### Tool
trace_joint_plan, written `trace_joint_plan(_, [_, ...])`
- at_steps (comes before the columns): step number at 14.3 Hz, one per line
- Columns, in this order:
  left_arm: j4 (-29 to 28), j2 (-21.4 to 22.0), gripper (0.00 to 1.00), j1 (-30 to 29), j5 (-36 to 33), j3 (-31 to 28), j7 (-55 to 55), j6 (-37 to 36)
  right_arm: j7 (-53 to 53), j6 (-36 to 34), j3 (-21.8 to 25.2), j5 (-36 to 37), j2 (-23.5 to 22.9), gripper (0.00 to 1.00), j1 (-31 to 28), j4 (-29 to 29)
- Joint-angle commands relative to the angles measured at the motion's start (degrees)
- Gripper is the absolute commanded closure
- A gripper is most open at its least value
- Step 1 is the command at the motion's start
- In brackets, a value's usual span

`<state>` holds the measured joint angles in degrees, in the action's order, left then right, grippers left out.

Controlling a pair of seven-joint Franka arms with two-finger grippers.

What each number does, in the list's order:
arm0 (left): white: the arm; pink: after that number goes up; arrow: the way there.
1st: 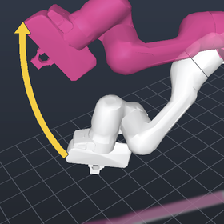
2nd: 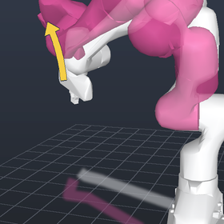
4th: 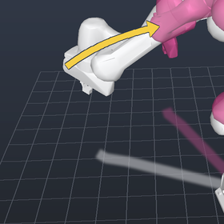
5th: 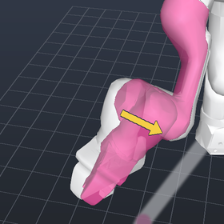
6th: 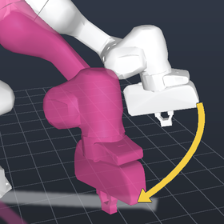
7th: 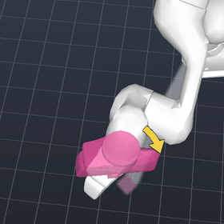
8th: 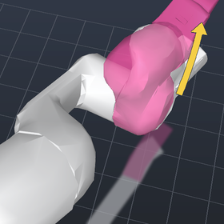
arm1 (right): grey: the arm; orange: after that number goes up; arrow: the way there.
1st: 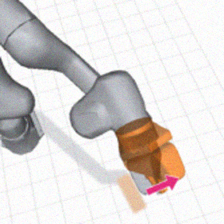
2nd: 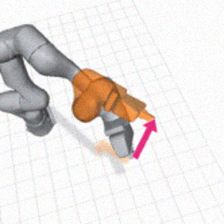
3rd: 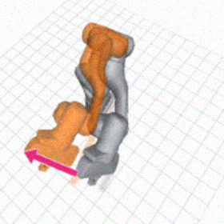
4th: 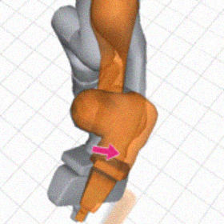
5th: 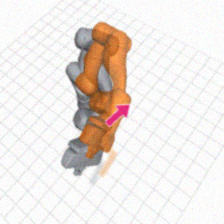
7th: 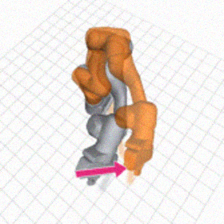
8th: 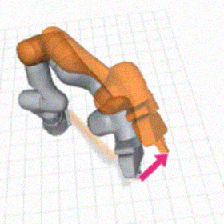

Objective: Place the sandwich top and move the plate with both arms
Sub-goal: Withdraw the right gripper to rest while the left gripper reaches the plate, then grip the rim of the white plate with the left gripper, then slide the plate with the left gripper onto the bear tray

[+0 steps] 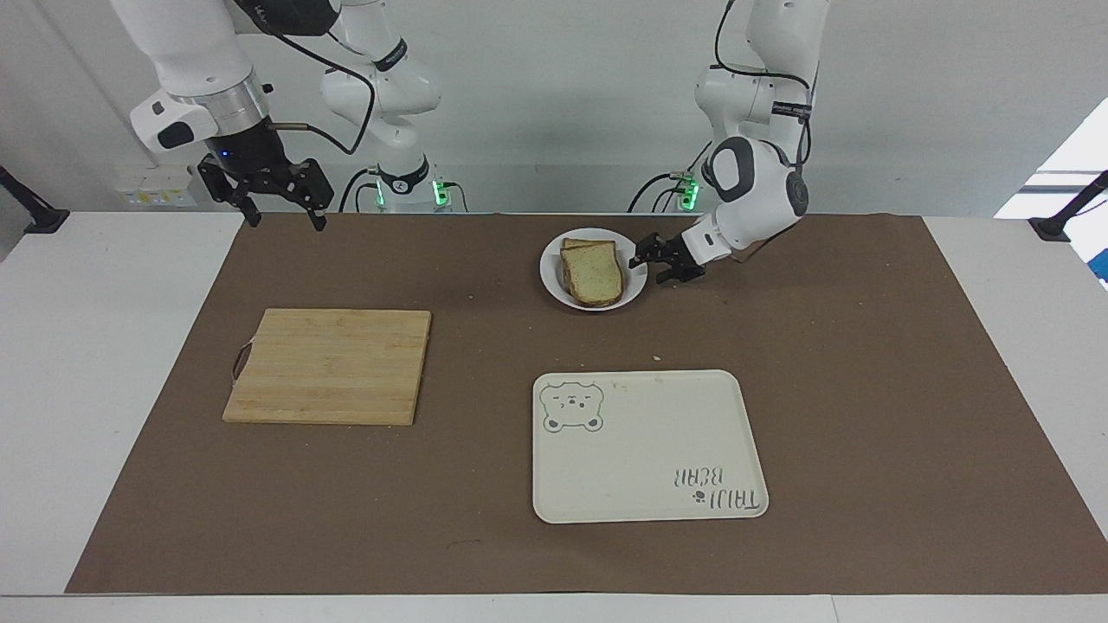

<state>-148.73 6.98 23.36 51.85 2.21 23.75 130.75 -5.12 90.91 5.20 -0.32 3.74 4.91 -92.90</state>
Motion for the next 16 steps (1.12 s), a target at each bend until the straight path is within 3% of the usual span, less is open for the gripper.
trace_joint_plan(1, [-3.66,2.34,0.45,2.39,1.94,-0.80,1.56,3.36,2.49,-3.54,-0.28,1.28,-0.75,0.00,-0.52,2.63])
trace_joint_plan(7, [-6.92,2.60,1.00,6.00,4.55,-0.80,2.00,7.50,3.71,-2.93,-0.19,2.07,0.04,0.00,-0.61,1.23])
trace_joint_plan(11, [-5.35,1.99,1.00,3.72,9.40,-1.15,4.72,4.52,4.95,-1.87,-0.19,3.04,0.48,0.00,-0.52,0.26])
trace_joint_plan(16, [-0.69,0.49,1.00,-7.87,12.47,-1.07,10.76,-7.33,4.95,-1.87,-0.19,3.04,0.48,0.00,-0.52,0.26])
